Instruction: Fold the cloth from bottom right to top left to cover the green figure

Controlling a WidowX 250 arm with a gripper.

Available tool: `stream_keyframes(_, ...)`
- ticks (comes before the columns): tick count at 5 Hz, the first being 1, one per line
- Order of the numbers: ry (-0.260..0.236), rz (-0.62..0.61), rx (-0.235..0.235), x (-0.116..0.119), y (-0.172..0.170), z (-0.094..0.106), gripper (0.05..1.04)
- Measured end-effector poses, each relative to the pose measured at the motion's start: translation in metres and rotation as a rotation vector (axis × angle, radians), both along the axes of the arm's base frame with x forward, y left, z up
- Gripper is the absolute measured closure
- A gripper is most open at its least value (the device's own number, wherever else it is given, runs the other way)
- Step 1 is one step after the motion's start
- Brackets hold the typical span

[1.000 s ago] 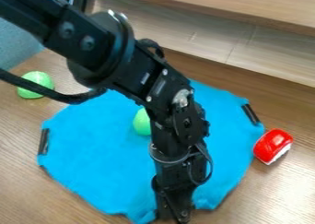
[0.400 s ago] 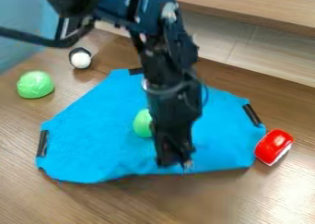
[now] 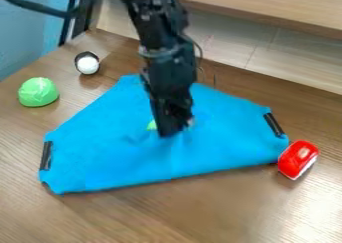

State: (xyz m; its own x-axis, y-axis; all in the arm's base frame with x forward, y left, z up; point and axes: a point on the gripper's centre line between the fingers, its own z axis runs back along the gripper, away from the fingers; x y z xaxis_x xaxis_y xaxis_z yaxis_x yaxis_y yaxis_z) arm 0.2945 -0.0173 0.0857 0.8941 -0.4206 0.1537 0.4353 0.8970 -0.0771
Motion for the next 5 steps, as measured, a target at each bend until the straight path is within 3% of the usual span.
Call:
stream_keyframes(3, -0.024, 0.167, -0.053, 0.053, 0.055, 0.016, 1.016)
stream_keyframes(5, -0.008, 0.271, -0.058, 0.070, 0.096, 0.009, 1.016)
